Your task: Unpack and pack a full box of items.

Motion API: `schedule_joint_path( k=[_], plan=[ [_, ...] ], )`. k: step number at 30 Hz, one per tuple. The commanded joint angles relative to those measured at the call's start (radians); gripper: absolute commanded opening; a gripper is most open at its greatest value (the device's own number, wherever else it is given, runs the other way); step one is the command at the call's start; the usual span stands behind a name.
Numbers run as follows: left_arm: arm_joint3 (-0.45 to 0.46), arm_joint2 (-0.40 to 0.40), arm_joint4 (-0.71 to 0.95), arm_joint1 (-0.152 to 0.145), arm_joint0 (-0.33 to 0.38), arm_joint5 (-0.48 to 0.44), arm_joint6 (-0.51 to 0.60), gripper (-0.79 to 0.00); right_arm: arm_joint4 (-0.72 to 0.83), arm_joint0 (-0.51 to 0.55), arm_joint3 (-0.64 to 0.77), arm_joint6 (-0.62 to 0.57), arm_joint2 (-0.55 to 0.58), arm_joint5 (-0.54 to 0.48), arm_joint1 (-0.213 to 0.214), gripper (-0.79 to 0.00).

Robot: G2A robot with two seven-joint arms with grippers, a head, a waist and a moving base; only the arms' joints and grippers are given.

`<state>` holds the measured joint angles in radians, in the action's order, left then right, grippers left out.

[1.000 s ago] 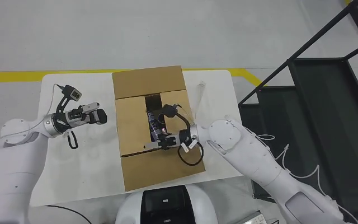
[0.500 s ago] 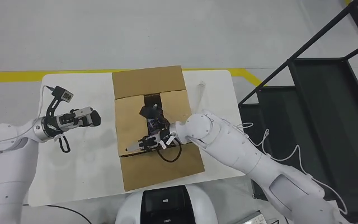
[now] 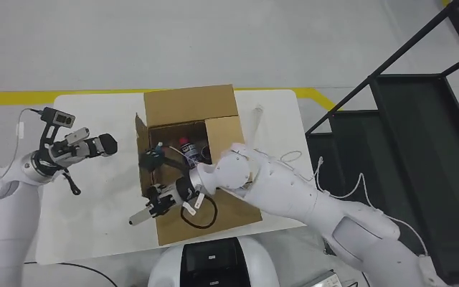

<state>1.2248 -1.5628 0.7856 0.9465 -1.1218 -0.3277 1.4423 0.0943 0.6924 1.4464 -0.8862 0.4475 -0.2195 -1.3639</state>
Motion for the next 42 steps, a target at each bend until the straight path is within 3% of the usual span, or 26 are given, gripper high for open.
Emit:
schedule_joint_path(
  k=[1, 9, 12, 14, 16, 21, 25, 34, 42],
  plan=[
    [0.009, -0.019, 0.022, -0.003, -0.014, 0.003, 0.007, 0.000, 0.002, -0.033, -0.062, 0.012, -0.054, -0.011, -0.041, 0.000],
    [0.071, -0.071, 0.059, -0.011, -0.072, 0.019, 0.042, 0.000, 0.023, -0.113, -0.256, 0.042, -0.147, -0.046, -0.174, 0.000],
    [0.060, -0.049, -0.069, -0.015, -0.064, 0.101, -0.079, 0.000, 0.032, -0.120, -0.285, 0.040, -0.147, -0.053, -0.197, 0.000],
    [0.057, -0.038, -0.187, -0.015, -0.060, 0.096, -0.234, 0.000, 0.030, -0.120, -0.277, 0.042, -0.135, -0.058, -0.200, 0.000],
    [0.082, -0.010, -0.261, -0.012, -0.073, 0.110, -0.313, 0.000, 0.014, -0.111, -0.259, 0.049, -0.118, -0.050, -0.194, 0.000],
    [0.103, 0.008, -0.370, -0.014, -0.094, 0.156, -0.414, 0.000, -0.025, -0.056, -0.160, 0.057, -0.039, -0.039, -0.146, 0.000],
    [0.082, 0.029, -0.403, -0.012, -0.088, 0.209, -0.458, 0.000, -0.087, 0.029, -0.024, 0.063, 0.067, -0.017, -0.084, 0.000],
    [0.013, 0.133, -0.471, 0.003, -0.029, 0.240, -0.487, 0.000, -0.265, 0.330, 0.339, 0.021, 0.391, 0.011, 0.060, 0.000],
    [-0.017, 0.216, -0.532, 0.019, 0.018, 0.228, -0.520, 0.000, -0.293, 0.563, 0.481, 0.013, 0.610, -0.038, 0.124, 0.000]
  ],
)
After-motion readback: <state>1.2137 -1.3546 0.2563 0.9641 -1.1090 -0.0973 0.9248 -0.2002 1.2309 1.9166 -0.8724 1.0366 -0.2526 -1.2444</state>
